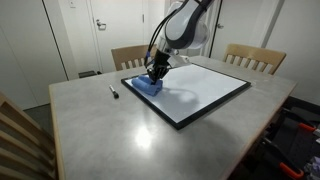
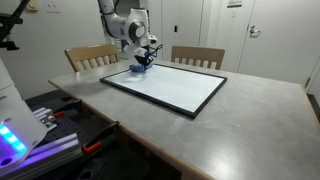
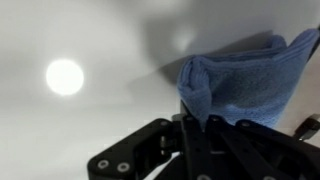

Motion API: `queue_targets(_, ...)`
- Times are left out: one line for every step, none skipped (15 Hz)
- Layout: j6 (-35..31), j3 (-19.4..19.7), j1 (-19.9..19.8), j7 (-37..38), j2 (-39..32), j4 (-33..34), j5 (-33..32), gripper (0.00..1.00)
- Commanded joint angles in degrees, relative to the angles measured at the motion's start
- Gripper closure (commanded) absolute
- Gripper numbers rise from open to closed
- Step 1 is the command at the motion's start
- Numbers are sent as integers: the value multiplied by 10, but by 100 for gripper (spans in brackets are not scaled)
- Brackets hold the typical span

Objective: Use the cloth to wipe the white board

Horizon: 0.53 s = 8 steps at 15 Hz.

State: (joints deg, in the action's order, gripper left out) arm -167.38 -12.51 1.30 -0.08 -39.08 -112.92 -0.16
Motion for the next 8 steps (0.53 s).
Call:
queue_targets(21, 124, 98, 76, 31, -27, -21, 99)
queue_targets(28, 151, 119, 94, 33, -30, -29, 99)
queue_targets(34, 169, 133, 105, 34, -32, -36, 99)
queue_targets(37, 182, 142, 111, 35, -35, -43, 99)
queue_targets(38, 191, 148, 113, 36, -39, -52, 99)
queue_targets(39, 198, 152, 110, 38, -42, -61, 99)
queue_targets(40, 201, 152, 105, 41, -46, -69, 99)
queue_targets(42, 206, 153, 102, 44, -49, -78, 99)
